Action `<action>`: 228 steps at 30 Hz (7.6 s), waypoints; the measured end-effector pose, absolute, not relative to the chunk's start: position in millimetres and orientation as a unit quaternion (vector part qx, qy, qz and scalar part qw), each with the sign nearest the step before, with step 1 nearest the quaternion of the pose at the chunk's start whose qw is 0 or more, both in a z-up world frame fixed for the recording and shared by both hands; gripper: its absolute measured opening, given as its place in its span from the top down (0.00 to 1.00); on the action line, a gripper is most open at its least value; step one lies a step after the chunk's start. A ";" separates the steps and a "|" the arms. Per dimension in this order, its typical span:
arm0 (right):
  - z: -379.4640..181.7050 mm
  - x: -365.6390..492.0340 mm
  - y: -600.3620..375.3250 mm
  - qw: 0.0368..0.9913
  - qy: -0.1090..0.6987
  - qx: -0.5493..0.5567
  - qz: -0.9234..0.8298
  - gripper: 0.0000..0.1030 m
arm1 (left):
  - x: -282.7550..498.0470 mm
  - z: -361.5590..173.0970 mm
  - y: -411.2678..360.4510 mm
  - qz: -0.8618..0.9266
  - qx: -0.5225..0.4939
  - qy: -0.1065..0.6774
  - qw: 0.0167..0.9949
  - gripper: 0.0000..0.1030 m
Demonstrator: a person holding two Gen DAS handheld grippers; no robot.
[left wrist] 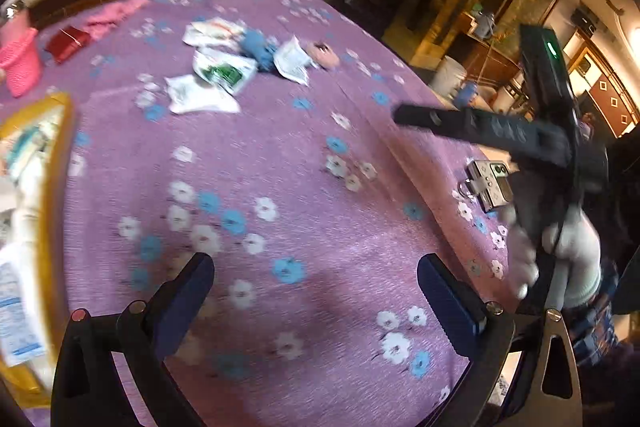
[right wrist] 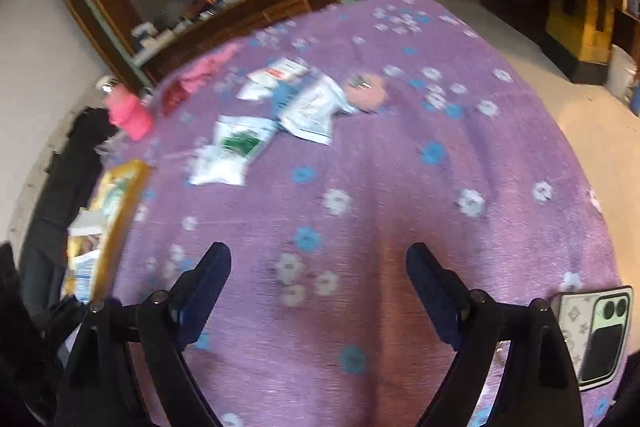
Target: Organize soft objects
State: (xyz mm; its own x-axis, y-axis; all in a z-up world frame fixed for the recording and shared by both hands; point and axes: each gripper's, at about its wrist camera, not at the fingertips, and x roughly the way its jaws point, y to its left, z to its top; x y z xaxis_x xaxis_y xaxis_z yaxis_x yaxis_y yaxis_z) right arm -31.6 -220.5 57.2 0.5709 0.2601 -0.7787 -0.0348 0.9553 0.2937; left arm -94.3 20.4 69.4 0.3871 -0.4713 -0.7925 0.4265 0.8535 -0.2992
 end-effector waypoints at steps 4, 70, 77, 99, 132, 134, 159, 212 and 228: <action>75.7 27.5 -222.0 0.877 0.460 0.122 0.070 0.14 | -80.6 79.9 21.0 -0.251 -0.050 0.483 0.837 0.02; -0.7 81.1 -240.4 0.879 0.424 0.205 0.071 0.84 | 65.1 111.1 17.6 -0.215 -0.084 0.425 0.875 0.70; 12.4 70.1 -244.1 0.892 0.396 0.211 0.062 0.84 | 7.2 131.3 56.0 -0.217 -0.121 0.391 0.886 0.70; 113.2 -124.5 -252.8 0.924 0.319 0.194 0.080 0.83 | -113.9 144.4 48.5 -0.334 -0.144 0.346 0.865 0.70; 80.2 -56.6 109.0 0.839 0.425 0.031 0.338 0.83 | -115.7 68.5 298.0 -0.006 -0.216 0.346 0.913 0.69; 74.1 -48.7 120.4 0.838 0.432 0.023 0.333 0.83 | -107.4 62.2 298.7 0.003 -0.207 0.354 0.912 0.69; 94.4 -85.5 38.4 0.908 0.338 0.051 0.243 0.37 | -133.5 84.2 261.0 0.036 -0.156 0.313 0.936 0.23; 79.2 -131.4 -81.3 0.957 0.284 -0.054 0.026 0.16 | -173.9 130.1 93.0 0.033 0.025 0.200 0.979 0.01; 75.2 -135.0 -47.1 0.952 0.284 -0.108 0.042 0.16 | -161.0 115.4 149.1 0.080 -0.059 0.233 0.967 0.01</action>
State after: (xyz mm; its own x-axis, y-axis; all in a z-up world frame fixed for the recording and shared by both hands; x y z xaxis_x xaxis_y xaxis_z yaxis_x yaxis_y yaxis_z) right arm -135.0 -47.1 75.2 0.8354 0.0190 -0.5493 -0.1420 0.9729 -0.1824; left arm -161.0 149.1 115.4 0.8785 0.1280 -0.4603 -0.1834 0.9800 -0.0776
